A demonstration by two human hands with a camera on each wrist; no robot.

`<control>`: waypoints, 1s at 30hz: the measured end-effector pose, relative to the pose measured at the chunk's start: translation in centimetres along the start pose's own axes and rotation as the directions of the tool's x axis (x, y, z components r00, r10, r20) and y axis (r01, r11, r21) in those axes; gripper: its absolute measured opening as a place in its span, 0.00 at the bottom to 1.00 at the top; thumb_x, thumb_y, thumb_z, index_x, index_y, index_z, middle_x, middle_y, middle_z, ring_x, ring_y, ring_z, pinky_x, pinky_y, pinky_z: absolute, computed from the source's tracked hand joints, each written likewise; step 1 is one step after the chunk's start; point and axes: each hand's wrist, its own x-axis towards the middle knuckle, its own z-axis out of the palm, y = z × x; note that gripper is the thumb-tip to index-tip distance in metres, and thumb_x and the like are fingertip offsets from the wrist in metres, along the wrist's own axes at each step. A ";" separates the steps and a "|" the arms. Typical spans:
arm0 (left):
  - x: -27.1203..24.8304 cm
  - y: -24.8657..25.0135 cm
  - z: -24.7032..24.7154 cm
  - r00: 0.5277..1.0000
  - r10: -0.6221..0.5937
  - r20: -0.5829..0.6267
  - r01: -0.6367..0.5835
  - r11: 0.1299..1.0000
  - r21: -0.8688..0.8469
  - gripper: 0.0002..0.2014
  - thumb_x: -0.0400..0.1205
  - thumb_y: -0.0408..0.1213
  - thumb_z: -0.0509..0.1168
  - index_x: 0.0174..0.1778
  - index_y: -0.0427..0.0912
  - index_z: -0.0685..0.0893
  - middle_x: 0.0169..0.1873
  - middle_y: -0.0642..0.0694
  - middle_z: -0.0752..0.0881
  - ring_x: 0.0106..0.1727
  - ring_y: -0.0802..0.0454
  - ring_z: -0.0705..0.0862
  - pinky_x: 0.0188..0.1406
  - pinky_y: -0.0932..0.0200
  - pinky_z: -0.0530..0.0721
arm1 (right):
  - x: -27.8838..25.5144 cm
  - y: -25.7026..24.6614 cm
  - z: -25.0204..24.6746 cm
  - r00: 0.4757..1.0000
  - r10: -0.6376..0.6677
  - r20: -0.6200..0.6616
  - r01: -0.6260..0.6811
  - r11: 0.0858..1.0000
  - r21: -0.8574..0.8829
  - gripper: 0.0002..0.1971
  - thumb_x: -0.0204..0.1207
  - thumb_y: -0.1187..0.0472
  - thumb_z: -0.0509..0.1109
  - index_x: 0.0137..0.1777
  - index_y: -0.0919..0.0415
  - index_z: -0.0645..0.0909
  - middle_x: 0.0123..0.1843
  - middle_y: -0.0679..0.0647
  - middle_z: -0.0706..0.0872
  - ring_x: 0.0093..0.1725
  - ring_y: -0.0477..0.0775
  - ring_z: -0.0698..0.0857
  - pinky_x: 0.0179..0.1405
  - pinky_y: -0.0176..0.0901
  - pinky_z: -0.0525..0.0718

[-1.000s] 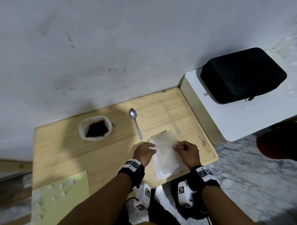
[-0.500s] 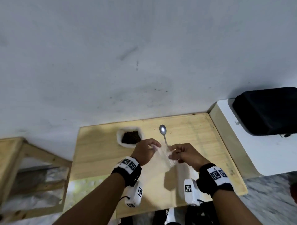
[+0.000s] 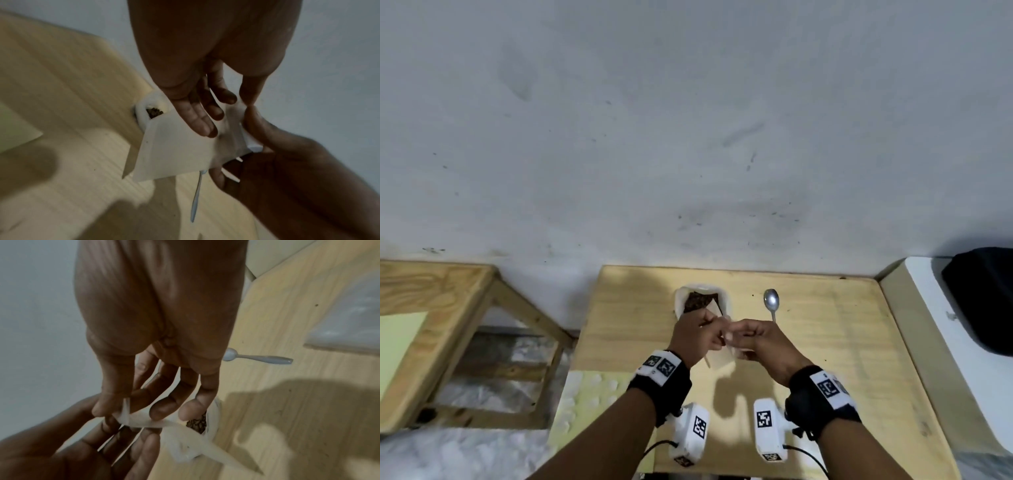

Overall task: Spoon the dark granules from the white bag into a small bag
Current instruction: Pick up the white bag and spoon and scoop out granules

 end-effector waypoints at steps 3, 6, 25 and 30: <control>-0.2 0.3 -0.4 0.996 -0.021 0.082 0.030 0.994 -0.109 0.10 0.81 0.34 0.72 0.38 0.34 0.79 0.32 0.35 0.83 0.32 0.44 0.84 0.36 0.54 0.88 | 0.4 0.1 -0.2 0.997 0.042 0.070 -0.048 0.995 0.087 0.02 0.79 0.63 0.75 0.46 0.60 0.88 0.45 0.55 0.90 0.43 0.48 0.87 0.43 0.40 0.83; 0.0 0.3 -0.7 0.990 -0.070 0.119 0.083 0.990 -0.110 0.06 0.83 0.26 0.66 0.40 0.33 0.77 0.32 0.35 0.83 0.29 0.47 0.86 0.34 0.55 0.88 | 0.7 0.2 -0.3 0.997 0.048 0.064 -0.051 0.998 0.044 0.07 0.81 0.64 0.72 0.42 0.56 0.87 0.44 0.51 0.89 0.43 0.47 0.86 0.42 0.39 0.83; -0.2 0.5 0.4 0.910 0.400 0.111 -0.379 0.692 0.614 0.26 0.64 0.57 0.76 0.53 0.49 0.77 0.52 0.54 0.79 0.54 0.57 0.77 0.50 0.60 0.75 | 1.9 -0.8 -1.2 0.931 -0.298 -0.212 0.214 0.914 -0.346 0.14 0.71 0.81 0.65 0.40 0.61 0.76 0.27 0.53 0.82 0.26 0.55 0.83 0.23 0.43 0.83; 0.3 -0.4 -0.2 0.926 0.313 0.212 -0.360 0.557 0.748 0.65 0.53 0.66 0.79 0.84 0.48 0.54 0.78 0.53 0.67 0.79 0.52 0.64 0.75 0.44 0.68 | 1.5 -0.8 -0.8 0.967 -0.223 -0.127 0.191 0.956 -0.221 0.11 0.73 0.81 0.70 0.43 0.64 0.85 0.36 0.66 0.85 0.34 0.71 0.91 0.29 0.50 0.89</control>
